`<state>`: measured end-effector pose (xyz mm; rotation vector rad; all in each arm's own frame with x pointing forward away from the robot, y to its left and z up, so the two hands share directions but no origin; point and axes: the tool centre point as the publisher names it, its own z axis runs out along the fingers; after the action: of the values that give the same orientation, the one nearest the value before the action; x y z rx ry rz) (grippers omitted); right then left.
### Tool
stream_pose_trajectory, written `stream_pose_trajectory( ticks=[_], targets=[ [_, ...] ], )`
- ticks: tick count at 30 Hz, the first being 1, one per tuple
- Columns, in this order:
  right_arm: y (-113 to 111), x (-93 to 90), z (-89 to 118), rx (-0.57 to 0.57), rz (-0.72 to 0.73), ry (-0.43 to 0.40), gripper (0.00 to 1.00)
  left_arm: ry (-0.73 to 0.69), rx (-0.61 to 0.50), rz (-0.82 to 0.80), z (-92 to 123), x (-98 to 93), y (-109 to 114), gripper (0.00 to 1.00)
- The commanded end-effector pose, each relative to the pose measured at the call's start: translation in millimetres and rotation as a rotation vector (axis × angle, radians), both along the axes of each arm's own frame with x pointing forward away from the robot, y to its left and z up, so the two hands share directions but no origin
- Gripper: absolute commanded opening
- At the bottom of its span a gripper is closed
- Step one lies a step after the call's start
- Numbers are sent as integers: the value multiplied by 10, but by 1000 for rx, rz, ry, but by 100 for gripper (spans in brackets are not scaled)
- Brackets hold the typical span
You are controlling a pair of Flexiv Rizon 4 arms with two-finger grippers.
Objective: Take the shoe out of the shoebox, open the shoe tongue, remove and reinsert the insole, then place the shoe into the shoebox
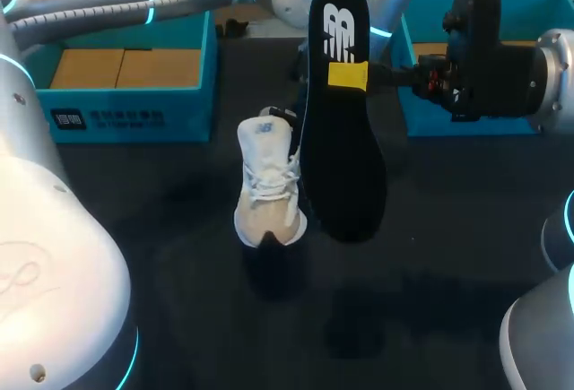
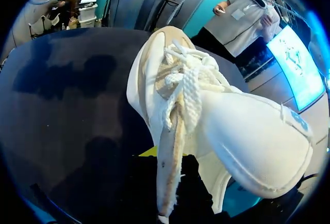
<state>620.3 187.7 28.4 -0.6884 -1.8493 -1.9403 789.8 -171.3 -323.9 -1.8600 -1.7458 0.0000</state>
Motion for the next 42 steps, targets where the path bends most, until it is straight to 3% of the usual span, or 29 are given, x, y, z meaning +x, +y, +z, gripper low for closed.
stream_pose_trajectory(
  ticks=[1, 11, 32, 42],
  targets=[
    [40, -29, 7, 1, -9, 0, 0, -1, -1, -1, 17, 0, 7, 0],
    [40, -29, 7, 1, -9, 0, 0, -101, -12, 53, -48, 11, -117, 0],
    [40, -29, 7, 1, -9, 0, 0, -195, 6, 21, -288, -126, -737, 0],
    [40, -29, 7, 1, -9, 0, 0, -213, 20, 75, -503, -192, -734, 0]
  ],
)
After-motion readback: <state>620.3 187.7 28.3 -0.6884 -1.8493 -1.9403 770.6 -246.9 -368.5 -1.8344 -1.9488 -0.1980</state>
